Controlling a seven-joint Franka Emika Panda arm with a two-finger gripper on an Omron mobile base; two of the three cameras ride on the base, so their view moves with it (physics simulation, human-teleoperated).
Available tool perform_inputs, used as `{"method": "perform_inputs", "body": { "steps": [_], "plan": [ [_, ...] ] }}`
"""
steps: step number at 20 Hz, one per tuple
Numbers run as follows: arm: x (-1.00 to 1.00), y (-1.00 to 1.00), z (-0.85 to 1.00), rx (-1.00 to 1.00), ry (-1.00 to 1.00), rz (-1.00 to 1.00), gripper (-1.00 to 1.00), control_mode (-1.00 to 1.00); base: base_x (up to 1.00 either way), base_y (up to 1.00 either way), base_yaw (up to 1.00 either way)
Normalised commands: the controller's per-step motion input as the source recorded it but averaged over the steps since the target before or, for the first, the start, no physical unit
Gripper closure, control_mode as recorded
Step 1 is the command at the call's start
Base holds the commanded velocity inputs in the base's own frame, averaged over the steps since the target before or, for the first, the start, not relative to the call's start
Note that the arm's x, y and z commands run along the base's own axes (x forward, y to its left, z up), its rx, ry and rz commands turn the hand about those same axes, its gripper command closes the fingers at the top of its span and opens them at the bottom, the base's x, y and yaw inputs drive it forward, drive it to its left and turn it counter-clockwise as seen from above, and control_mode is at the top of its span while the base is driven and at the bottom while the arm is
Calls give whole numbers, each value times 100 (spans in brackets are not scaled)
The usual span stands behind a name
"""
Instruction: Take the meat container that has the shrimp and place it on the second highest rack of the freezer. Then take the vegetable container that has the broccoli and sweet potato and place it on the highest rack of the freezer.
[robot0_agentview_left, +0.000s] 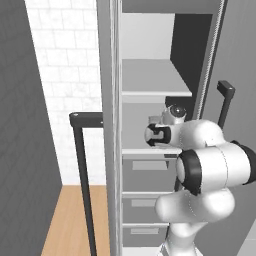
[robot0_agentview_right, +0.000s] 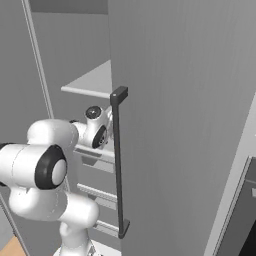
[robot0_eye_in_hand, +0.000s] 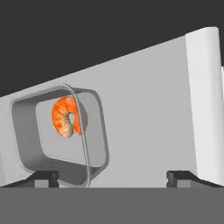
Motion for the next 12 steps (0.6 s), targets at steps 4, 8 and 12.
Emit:
{"method": "perform_inputs", "body": {
  "steps": [4,8,12],
  "plan": [
    [-31,0,61,-2,6,0,-100,-100,0,0,0],
    [-79,11,27,-7,4,0,-100,-100,0,0,0],
    [-98,11,23,-5,3,0,-100,-100,0,0,0]
  ]
}}
